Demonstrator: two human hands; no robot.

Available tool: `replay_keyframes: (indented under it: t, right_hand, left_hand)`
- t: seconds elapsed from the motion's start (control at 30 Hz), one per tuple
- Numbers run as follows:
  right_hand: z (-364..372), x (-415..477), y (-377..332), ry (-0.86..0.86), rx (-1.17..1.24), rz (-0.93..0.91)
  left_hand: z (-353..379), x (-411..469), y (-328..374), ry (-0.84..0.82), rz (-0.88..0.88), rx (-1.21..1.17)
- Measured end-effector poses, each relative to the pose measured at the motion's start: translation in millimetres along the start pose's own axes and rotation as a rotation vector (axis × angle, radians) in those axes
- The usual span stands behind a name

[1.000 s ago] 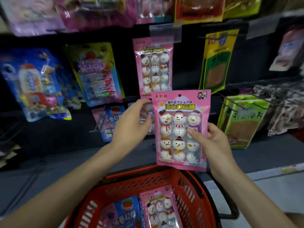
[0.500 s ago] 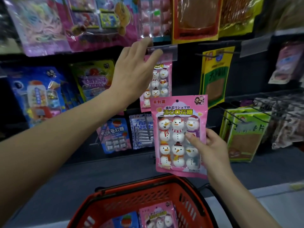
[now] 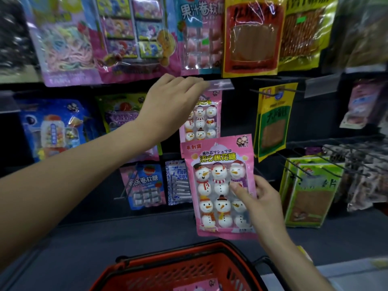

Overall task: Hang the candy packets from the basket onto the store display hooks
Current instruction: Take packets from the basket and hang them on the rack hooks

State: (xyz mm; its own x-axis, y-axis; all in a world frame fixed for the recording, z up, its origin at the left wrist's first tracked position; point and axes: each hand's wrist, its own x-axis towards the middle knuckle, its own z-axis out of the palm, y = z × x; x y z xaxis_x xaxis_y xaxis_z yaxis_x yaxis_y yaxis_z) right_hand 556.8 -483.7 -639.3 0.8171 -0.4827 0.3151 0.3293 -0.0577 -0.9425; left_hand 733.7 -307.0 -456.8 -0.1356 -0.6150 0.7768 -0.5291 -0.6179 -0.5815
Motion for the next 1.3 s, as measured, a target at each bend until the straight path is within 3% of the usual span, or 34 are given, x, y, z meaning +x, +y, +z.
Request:
replay_keyframes:
  t: [0.23, 0.47, 0.6, 0.77, 1.3]
  right_hand:
    - [11, 9, -2, 0.005, 0.026, -0.02]
    - [15, 42, -14, 0.019, -0.033, -0.111]
    - [17, 66, -28, -0.01, -0.023, -0.148]
    - [16, 78, -35, 0.015, 0.125, -0.144]
    - [32, 100, -41, 0.007, 0.123, -0.159]
  left_hand:
    - [-22, 23, 0, -0.114, -0.15, -0.244]
    - [-20, 32, -4, -0.173, -0.644, -0.739]
    - [-20, 35, -1, -0.171, -0.783, -0.891]
    - [-18, 36, 0, -0.171, -0.81, -0.912]
    - [-20, 33, -8, -0.185, -0.742, -0.886]
